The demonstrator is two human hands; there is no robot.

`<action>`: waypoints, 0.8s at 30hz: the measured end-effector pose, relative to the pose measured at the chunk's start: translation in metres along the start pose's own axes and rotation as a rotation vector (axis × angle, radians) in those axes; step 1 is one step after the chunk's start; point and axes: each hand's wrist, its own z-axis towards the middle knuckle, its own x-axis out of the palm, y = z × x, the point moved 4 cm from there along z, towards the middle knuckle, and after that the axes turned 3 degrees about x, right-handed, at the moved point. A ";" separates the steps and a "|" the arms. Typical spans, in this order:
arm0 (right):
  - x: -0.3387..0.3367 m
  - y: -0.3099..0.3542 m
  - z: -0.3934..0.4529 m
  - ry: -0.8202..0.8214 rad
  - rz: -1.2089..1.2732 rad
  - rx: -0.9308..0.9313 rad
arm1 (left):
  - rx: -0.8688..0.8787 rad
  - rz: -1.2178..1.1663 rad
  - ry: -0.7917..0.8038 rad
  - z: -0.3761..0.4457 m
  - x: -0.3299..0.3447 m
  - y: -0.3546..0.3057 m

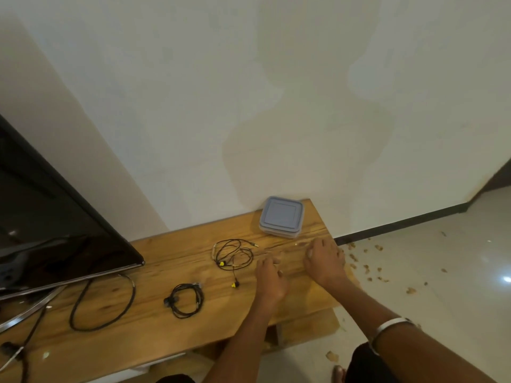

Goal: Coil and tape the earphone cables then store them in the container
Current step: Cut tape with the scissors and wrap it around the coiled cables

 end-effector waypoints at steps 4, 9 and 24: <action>0.011 -0.017 -0.008 0.150 -0.009 0.019 | 0.002 -0.011 0.054 -0.008 0.015 -0.003; 0.013 -0.019 -0.010 0.138 -0.072 -0.035 | -0.007 -0.095 0.069 -0.014 0.014 -0.001; -0.010 0.000 -0.051 0.285 0.722 -0.222 | 0.131 -0.390 0.051 -0.021 -0.041 -0.004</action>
